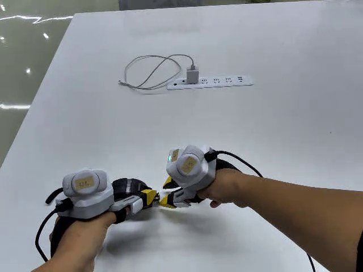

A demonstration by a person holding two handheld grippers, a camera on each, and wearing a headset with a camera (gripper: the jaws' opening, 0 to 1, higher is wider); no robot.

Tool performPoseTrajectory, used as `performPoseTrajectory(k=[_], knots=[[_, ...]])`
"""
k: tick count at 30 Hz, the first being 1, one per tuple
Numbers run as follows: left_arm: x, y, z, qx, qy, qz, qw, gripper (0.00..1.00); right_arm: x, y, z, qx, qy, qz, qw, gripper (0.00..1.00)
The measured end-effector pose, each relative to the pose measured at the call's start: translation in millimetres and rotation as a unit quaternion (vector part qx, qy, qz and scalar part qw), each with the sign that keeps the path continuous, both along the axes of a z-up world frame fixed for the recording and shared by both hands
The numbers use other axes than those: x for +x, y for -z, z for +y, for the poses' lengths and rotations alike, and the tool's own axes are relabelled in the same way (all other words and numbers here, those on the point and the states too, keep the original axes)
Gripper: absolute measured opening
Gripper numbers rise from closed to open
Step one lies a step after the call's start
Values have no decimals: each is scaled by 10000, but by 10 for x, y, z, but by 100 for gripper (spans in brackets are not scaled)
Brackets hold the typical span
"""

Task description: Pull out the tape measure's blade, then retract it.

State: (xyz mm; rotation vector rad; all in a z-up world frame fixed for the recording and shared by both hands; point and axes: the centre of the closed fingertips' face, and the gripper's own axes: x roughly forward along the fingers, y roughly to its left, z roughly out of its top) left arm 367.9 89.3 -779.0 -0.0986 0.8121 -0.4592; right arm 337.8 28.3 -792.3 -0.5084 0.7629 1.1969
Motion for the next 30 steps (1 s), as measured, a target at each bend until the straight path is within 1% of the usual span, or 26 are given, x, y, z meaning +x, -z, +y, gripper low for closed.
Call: performPoseTrajectory(k=[2, 4, 5, 6, 7, 8, 10, 11, 13, 14, 15, 16, 17, 18, 19, 20, 21, 22, 23, 24, 25, 26, 27, 28, 29, 30], knots=[[0, -20, 0, -11, 75, -67, 9999, 63, -21, -17, -28, 38, 81, 64, 9999, 26], [-3, -47, 14, -58, 127, -68, 9999, 62, -36, -37, -68, 45, 137, 64, 9999, 26], [-2, -64, 12, -51, 173, -95, 9998, 61, -39, -45, -89, 49, 173, 60, 9998, 26], [2, -97, 8, -17, 285, -166, 9995, 61, -38, -60, -120, 89, 274, 73, 9996, 26], [4, -115, 12, 9, 328, -191, 9993, 61, -40, -68, -143, 108, 363, 102, 9992, 27], [10, -131, 23, 50, 370, -219, 9991, 62, -31, -85, -161, 145, 414, 80, 9990, 28], [40, -166, 82, 158, 397, -309, 9986, 67, -12, -141, -223, 247, 631, 59, 9977, 27], [56, -182, 104, 219, 500, -410, 9977, 69, -22, -181, -259, 279, 703, 60, 9971, 28], [44, -219, 119, 199, 574, -399, 9974, 71, -31, -245, -323, 339, 801, 20, 9962, 29], [35, -234, 127, 220, 655, -427, 9967, 72, -33, -267, -346, 362, 837, 17, 9958, 29], [36, -239, 144, 231, 658, -428, 9967, 76, -35, -293, -373, 390, 880, 14, 9954, 30], [47, -246, 172, 225, 705, -474, 9961, 79, -27, -331, -419, 421, 947, -46, 9946, 31], [45, -248, 178, 209, 757, -479, 9958, 82, -23, -348, -449, 419, 991, -74, 9942, 31], [20, -249, 165, 145, 850, -422, 9954, 88, -24, -365, -480, 417, 1020, -100, 9939, 31], [14, -267, 190, 151, 871, -428, 9952, 88, -28, -396, -518, 453, 1057, -143, 9933, 31], [1, -286, 190, 151, 981, -465, 9940, 88, -33, -414, -541, 495, 1098, -152, 9926, 32], [3, -309, 216, 193, 1008, -516, 9934, 90, -42, -429, -580, 517, 1160, -149, 9918, 33], [21, -334, 221, 169, 1078, -619, 9921, 92, -59, -437, -607, 521, 1169, -164, 9916, 33], [29, -360, 226, 105, 1103, -674, 9916, 96, -84, -444, -641, 527, 1167, -195, 9916, 33], [31, -379, 242, 102, 1109, -703, 9913, 98, -100, -448, -668, 529, 1177, -202, 9914, 34], [30, -400, 248, 102, 1171, -758, 9902, 99, -111, -446, -696, 519, 1209, -201, 9911, 35], [17, -426, 230, 24, 1274, -804, 9886, 99, -131, -442, -739, 495, 1224, -227, 9910, 35], [-9, -432, 206, -61, 1364, -769, 9876, 99, -141, -442, -765, 483, 1238, -243, 9908, 35], [-62, -437, 164, -197, 1513, -669, 9860, 99, -153, -443, -792, 480, 1250, -255, 9907, 36], [-157, -413, 126, -298, 1728, -437, 9835, 99, -169, -441, -828, 477, 1274, -245, 9904, 36], [-184, -399, 127, -238, 1869, -414, 9812, 99, -180, -440, -853, 477, 1286, -242, 9903, 37]])
